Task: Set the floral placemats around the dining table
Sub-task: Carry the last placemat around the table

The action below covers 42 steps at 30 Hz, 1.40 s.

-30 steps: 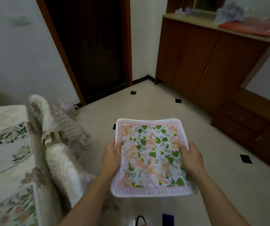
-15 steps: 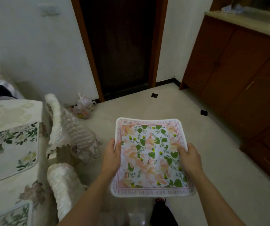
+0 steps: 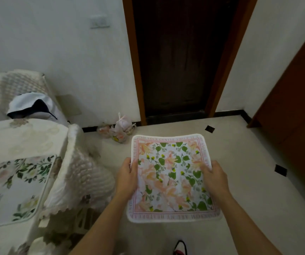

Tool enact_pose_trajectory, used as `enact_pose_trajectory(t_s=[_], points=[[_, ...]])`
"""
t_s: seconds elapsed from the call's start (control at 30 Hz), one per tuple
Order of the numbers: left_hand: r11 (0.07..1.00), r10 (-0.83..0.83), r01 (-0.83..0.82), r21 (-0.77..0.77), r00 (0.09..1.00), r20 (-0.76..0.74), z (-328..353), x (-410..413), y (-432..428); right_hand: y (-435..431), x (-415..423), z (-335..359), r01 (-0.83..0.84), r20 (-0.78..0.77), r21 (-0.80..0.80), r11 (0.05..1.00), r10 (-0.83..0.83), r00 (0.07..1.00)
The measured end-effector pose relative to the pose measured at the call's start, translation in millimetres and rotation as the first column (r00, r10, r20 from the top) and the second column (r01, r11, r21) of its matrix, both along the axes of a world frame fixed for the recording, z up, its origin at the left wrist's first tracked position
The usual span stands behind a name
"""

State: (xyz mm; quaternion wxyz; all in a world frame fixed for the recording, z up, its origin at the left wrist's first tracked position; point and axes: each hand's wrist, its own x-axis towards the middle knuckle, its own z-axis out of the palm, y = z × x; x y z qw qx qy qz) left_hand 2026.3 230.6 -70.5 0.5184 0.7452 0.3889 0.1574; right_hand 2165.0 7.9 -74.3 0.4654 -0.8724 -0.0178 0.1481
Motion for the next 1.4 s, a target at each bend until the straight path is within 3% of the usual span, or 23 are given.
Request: enact_pose_trajectory(t_s=[0.23,0.63,1.13,1.4], points=[[0.991,0.137,-0.137,0.006,0.990,0.042,12,63,33,53,94,13,-0.169,0.022,-0.004,0.986,0.169,0.985],[0.936,0.350,-0.350,0.043,0.937,0.005,-6,100,130,188,169,-5,-0.377,-0.009,-0.008,0.926,0.376,0.926],[0.836,0.543,-0.545,0.063,0.838,0.052,-10,158,374,493,263,13,-0.580,0.026,-0.076,0.811,0.583,0.812],[0.764,0.643,-0.644,0.042,0.765,0.020,-8,156,455,601,272,15,-0.668,0.024,-0.105,0.737,0.673,0.739]])
